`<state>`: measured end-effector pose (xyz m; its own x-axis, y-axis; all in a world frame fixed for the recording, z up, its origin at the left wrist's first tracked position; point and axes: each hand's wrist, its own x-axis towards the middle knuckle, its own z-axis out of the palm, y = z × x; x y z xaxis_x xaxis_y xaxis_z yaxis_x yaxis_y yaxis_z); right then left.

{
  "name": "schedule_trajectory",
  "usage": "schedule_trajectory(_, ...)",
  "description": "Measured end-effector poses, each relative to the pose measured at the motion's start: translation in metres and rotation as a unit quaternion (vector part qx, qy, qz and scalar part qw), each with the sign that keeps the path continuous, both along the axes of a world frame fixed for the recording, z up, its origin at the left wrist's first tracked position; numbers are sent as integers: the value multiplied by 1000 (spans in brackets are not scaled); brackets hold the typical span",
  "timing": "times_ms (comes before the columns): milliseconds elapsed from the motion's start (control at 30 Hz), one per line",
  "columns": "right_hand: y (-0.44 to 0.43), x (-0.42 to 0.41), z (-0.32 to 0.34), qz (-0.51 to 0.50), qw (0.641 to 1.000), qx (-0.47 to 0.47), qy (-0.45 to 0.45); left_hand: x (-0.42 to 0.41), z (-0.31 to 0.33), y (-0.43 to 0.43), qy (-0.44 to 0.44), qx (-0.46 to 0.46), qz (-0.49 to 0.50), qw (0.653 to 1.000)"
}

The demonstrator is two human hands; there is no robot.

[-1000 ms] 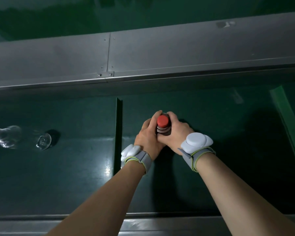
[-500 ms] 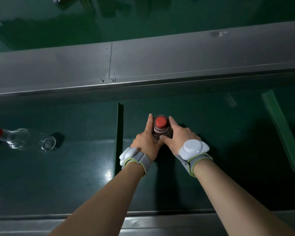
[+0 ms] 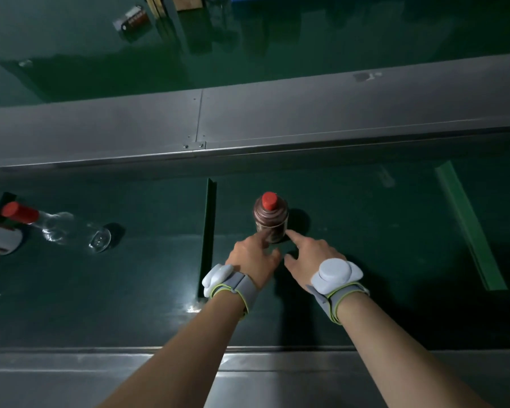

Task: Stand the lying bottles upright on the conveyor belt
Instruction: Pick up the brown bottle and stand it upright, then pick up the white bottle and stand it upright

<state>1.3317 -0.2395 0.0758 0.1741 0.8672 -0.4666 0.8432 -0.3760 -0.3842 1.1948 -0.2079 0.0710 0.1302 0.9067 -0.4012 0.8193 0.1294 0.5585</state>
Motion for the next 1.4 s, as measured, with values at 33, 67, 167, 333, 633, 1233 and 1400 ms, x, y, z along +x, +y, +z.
schedule_trajectory(33,-4,-1,-1,3,1000,-4,-1,-1,-1,-6,-3,-5,1,1000)
schedule_trajectory(67,-9,-1,-1,6,1000,-6,0,-2,-1,-12,-5,-8,2,1000)
schedule_trajectory(167,-24,2,-2,4,1000,-10,2,-6,-4,-26,-12,-20,-1,1000)
schedule_trajectory(333,-55,13,5,-18,1000,-14,7,-7,-6,-53,-20,-36,-40,998)
schedule_trajectory(633,-125,40,35,-77,997,-16,3,27,17,-99,-51,1,-132,990)
schedule_trajectory(1233,-206,289,-23,-145,988,-19,-48,308,-32,-182,-93,-6,-167,981)
schedule_trajectory(1400,-220,384,-29,-160,985,-42,-46,405,-34,-195,-84,-19,-183,979)
